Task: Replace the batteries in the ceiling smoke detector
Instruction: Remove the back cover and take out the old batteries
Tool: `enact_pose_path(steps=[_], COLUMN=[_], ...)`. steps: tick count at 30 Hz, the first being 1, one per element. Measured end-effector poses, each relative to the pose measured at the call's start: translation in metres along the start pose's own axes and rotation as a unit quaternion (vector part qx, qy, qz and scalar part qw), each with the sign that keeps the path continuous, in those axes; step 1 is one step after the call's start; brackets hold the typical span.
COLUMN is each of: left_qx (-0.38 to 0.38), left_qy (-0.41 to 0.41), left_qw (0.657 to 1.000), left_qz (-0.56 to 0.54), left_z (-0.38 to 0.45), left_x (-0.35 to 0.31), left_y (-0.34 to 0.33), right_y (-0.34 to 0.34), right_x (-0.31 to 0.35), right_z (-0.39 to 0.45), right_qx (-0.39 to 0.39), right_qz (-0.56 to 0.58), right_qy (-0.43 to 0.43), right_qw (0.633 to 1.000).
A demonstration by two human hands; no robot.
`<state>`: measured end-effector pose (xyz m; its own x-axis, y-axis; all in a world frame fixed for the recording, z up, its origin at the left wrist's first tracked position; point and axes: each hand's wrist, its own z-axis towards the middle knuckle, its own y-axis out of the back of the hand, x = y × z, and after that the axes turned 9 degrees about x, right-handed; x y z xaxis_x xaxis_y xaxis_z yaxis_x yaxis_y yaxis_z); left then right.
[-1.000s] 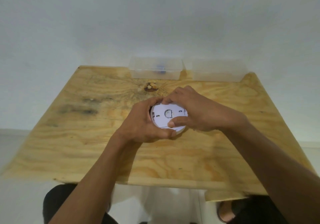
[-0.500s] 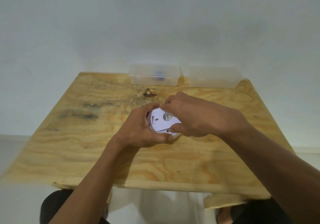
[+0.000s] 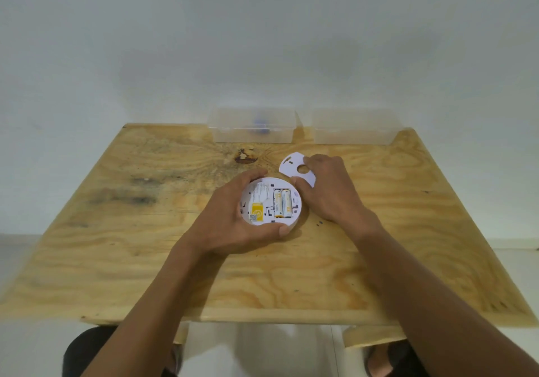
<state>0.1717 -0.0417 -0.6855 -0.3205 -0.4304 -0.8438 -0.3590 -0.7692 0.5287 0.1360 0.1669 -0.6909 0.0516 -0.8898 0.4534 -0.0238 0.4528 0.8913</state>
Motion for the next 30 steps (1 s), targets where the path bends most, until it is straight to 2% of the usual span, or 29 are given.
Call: enact_pose_path(steps=[6, 16, 19, 22, 24, 26, 30], left_qx=[-0.018, -0.026, -0.028, -0.03, -0.031, -0.033, -0.036], left_qy=[-0.001, -0.006, -0.007, -0.006, -0.006, -0.006, -0.005], left_qw=[1.0, 0.999, 0.999, 0.999, 0.999, 0.999, 0.999], left_qz=[0.02, 0.041, 0.035, 0.03, 0.02, 0.005, 0.003], left_z=[0.0, 0.0, -0.001, 0.0, 0.0, 0.0, 0.0], left_x=[0.0, 0.003, 0.003, 0.004, 0.004, 0.004, 0.004], left_y=[-0.002, -0.002, -0.003, -0.003, -0.005, -0.007, -0.008], right_y=[-0.014, -0.014, -0.006, 0.012, 0.024, 0.029, 0.029], right_x=[-0.006, -0.009, -0.006, 0.005, 0.014, 0.02, 0.024], right_z=[-0.003, -0.003, -0.007, -0.02, -0.031, -0.04, -0.044], right_qx=[-0.052, -0.049, -0.066, -0.101, -0.061, 0.0, 0.088], right_qz=[0.018, 0.019, 0.088, 0.167, 0.153, 0.093, 0.022], right_qy=[0.006, 0.001, 0.008, 0.061, 0.128, 0.184, 0.2], right_qw=[0.998, 0.999, 0.994, 0.979, 0.978, 0.979, 0.976])
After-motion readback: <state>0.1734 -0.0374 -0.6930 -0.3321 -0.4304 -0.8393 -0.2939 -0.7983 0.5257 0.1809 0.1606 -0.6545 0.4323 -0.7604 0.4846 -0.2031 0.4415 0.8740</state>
